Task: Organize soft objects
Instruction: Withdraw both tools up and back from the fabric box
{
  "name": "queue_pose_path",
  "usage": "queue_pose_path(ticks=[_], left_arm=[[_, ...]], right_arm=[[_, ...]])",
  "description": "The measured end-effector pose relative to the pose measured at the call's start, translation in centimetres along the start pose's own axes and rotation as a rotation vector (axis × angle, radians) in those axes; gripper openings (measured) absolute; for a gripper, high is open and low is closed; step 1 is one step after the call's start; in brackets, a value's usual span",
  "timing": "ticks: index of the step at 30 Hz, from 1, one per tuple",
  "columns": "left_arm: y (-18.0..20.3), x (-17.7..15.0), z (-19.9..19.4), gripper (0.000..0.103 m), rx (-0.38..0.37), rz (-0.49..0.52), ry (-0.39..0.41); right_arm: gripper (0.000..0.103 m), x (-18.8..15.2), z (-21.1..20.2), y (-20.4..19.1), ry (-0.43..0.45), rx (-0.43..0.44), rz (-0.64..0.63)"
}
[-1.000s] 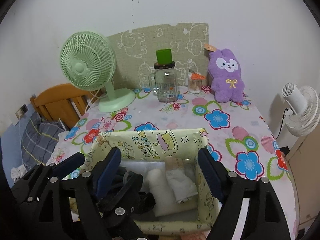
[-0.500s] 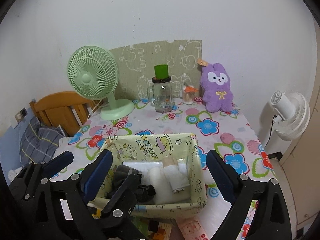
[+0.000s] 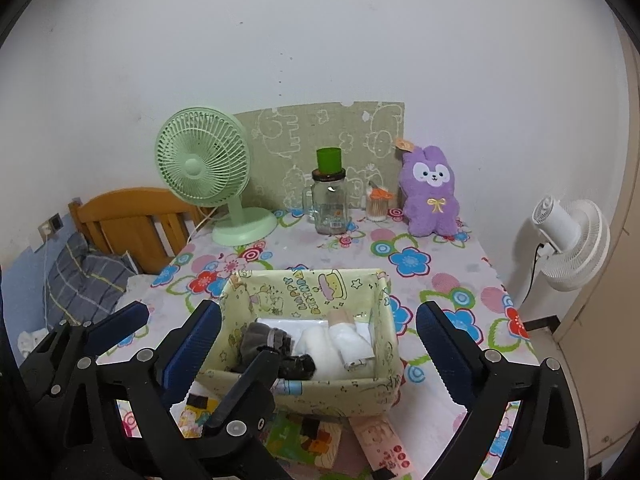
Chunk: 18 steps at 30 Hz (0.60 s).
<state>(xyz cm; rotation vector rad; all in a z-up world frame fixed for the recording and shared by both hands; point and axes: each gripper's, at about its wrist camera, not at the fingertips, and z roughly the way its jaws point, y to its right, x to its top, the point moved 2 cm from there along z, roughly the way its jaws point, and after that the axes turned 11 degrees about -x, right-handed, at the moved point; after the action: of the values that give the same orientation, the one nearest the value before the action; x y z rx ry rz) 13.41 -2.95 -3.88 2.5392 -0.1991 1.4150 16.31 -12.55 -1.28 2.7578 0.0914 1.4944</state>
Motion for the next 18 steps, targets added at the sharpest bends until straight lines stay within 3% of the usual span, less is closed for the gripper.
queue_pose_path(ticks=[18], left_arm=[[1.2, -2.1, -2.8, 0.103, -0.001, 0.004, 0.016]], right_arm=[[0.099, -2.2, -3.5, 0.4, 0.021, 0.014, 0.012]])
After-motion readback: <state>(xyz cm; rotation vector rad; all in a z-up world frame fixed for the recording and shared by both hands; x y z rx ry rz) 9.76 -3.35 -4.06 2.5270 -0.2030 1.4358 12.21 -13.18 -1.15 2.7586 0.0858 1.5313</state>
